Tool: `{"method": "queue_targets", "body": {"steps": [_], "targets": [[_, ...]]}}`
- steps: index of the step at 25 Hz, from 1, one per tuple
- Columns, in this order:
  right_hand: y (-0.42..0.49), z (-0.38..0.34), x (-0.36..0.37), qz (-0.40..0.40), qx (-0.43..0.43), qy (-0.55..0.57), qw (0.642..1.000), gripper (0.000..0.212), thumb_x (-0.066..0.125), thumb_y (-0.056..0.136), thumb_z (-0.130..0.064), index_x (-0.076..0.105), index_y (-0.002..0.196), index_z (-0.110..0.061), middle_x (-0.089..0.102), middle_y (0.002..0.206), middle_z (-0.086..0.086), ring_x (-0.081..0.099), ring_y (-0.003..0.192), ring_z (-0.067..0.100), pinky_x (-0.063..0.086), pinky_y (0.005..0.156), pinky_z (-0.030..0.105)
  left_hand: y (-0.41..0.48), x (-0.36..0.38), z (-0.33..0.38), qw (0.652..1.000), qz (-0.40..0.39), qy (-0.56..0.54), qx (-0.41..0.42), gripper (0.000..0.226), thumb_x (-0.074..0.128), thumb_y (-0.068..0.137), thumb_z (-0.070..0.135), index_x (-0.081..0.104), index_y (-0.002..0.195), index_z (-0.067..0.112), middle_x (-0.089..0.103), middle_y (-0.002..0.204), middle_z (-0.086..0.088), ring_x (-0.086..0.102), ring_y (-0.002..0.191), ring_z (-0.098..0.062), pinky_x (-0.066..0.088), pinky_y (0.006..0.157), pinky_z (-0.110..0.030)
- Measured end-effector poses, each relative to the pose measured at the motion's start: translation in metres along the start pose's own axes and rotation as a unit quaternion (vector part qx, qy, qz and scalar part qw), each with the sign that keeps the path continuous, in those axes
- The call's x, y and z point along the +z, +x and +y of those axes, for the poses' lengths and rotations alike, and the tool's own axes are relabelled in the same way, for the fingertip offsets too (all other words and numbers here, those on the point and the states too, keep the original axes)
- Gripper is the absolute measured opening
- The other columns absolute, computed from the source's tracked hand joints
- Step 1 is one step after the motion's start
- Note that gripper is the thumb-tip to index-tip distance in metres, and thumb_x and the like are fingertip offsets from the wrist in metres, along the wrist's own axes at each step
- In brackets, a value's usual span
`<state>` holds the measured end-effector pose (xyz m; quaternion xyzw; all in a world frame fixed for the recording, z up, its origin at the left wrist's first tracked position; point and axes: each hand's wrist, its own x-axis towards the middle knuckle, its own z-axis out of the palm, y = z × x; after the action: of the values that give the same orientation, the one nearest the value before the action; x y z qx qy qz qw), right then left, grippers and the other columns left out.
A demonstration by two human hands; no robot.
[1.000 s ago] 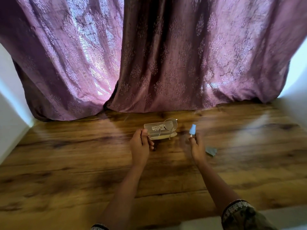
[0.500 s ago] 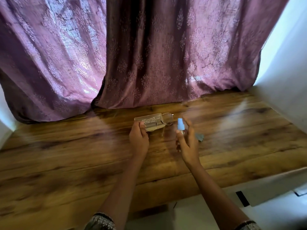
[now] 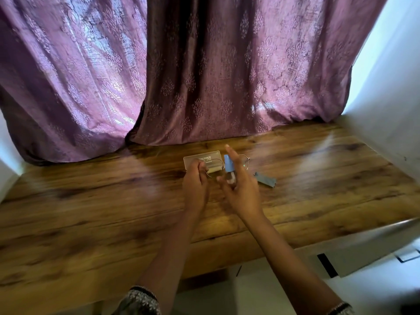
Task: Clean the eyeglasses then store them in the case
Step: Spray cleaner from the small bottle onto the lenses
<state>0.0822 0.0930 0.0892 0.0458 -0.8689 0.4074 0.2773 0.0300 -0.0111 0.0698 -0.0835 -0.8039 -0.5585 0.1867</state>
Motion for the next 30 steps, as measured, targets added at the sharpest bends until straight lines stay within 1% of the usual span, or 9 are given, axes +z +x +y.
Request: {"method": "queue_targets", "body": {"steps": [4, 10, 14, 16, 19, 22, 24, 27, 30], "targets": [[-0.001, 0.0, 0.003, -0.024, 0.02, -0.074, 0.997, 0.058, 0.055, 0.085, -0.009, 0.034, 0.133, -0.035, 0.058, 0.075, -0.004, 0.048, 0.051, 0.004, 0.038, 0.045, 0.02, -0.001, -0.001, 0.0, 1.0, 0.006, 0.015, 0.018, 0.03, 0.031, 0.098, 0.021, 0.054, 0.086, 0.007, 0.062, 0.08, -0.009, 0.055, 0.073, -0.021, 0.04, 0.064, -0.031], [0.001, -0.002, 0.002, -0.024, 0.028, -0.067, 0.997, 0.061, 0.055, 0.083, -0.008, 0.033, 0.133, -0.036, 0.047, 0.062, -0.013, 0.045, 0.047, -0.001, 0.031, 0.041, 0.012, -0.001, -0.001, 0.0, 0.995, 0.028, 0.095, -0.006, 0.035, 0.027, 0.091, 0.03, 0.057, 0.089, 0.011, 0.063, 0.086, -0.004, 0.052, 0.089, -0.024, 0.035, 0.08, -0.037], [-0.001, -0.005, 0.002, -0.035, 0.039, -0.087, 0.995, 0.061, 0.056, 0.083, -0.007, 0.033, 0.133, -0.034, 0.053, 0.071, -0.006, 0.049, 0.053, 0.009, 0.037, 0.048, 0.023, -0.004, -0.003, 0.004, 1.0, 0.013, 0.005, 0.0, 0.031, 0.031, 0.098, 0.023, 0.054, 0.084, 0.009, 0.059, 0.078, -0.005, 0.055, 0.076, -0.024, 0.042, 0.068, -0.038], [0.0, -0.005, 0.002, -0.039, 0.041, -0.078, 0.995, 0.064, 0.056, 0.083, -0.007, 0.033, 0.135, -0.034, 0.053, 0.068, -0.005, 0.051, 0.055, 0.01, 0.037, 0.049, 0.022, -0.006, -0.003, 0.003, 1.0, 0.011, -0.017, -0.006, 0.028, 0.032, 0.099, 0.019, 0.054, 0.086, 0.008, 0.06, 0.077, -0.009, 0.056, 0.069, -0.022, 0.044, 0.062, -0.038], [-0.001, -0.006, 0.003, -0.061, 0.038, -0.103, 0.992, 0.061, 0.055, 0.082, -0.007, 0.033, 0.132, -0.035, 0.047, 0.062, -0.01, 0.045, 0.048, 0.004, 0.035, 0.049, 0.023, -0.006, -0.001, 0.004, 1.0, 0.004, -0.026, -0.017, 0.027, 0.032, 0.099, 0.02, 0.048, 0.079, 0.013, 0.052, 0.067, 0.0, 0.048, 0.06, -0.015, 0.04, 0.058, -0.034], [-0.001, -0.001, -0.003, -0.027, 0.043, -0.069, 0.996, 0.057, 0.057, 0.084, -0.009, 0.037, 0.132, -0.033, 0.053, 0.061, -0.008, 0.045, 0.046, 0.003, 0.034, 0.043, 0.018, -0.004, -0.002, 0.004, 0.999, 0.013, -0.037, -0.031, 0.025, 0.032, 0.099, 0.02, 0.048, 0.081, 0.014, 0.052, 0.069, -0.003, 0.049, 0.061, -0.019, 0.045, 0.059, -0.043], [0.005, 0.004, -0.013, 0.027, 0.06, -0.034, 0.997, 0.059, 0.059, 0.086, -0.013, 0.037, 0.136, -0.033, 0.052, 0.06, -0.011, 0.047, 0.045, 0.003, 0.032, 0.042, 0.009, -0.003, -0.004, 0.003, 0.998, 0.03, -0.028, -0.044, 0.024, 0.032, 0.099, 0.02, 0.05, 0.084, 0.014, 0.053, 0.073, -0.004, 0.053, 0.068, -0.027, 0.05, 0.065, -0.05], [0.013, 0.011, -0.025, 0.073, 0.053, -0.015, 0.996, 0.065, 0.065, 0.083, -0.015, 0.037, 0.139, -0.03, 0.046, 0.054, -0.014, 0.047, 0.046, -0.002, 0.034, 0.046, 0.003, -0.001, -0.007, 0.005, 0.997, 0.06, 0.017, -0.045, 0.026, 0.036, 0.098, 0.017, 0.058, 0.09, 0.007, 0.041, 0.071, 0.013, 0.05, 0.084, -0.029, 0.045, 0.083, -0.053], [0.015, 0.014, -0.024, 0.059, 0.072, -0.038, 0.995, 0.061, 0.062, 0.083, -0.012, 0.039, 0.138, -0.027, 0.05, 0.055, -0.008, 0.046, 0.045, 0.001, 0.033, 0.048, 0.012, 0.0, -0.007, 0.007, 0.995, 0.068, 0.039, -0.055, 0.026, 0.038, 0.097, 0.016, 0.061, 0.095, 0.004, 0.045, 0.079, 0.008, 0.049, 0.096, -0.029, 0.039, 0.093, -0.051]]}}
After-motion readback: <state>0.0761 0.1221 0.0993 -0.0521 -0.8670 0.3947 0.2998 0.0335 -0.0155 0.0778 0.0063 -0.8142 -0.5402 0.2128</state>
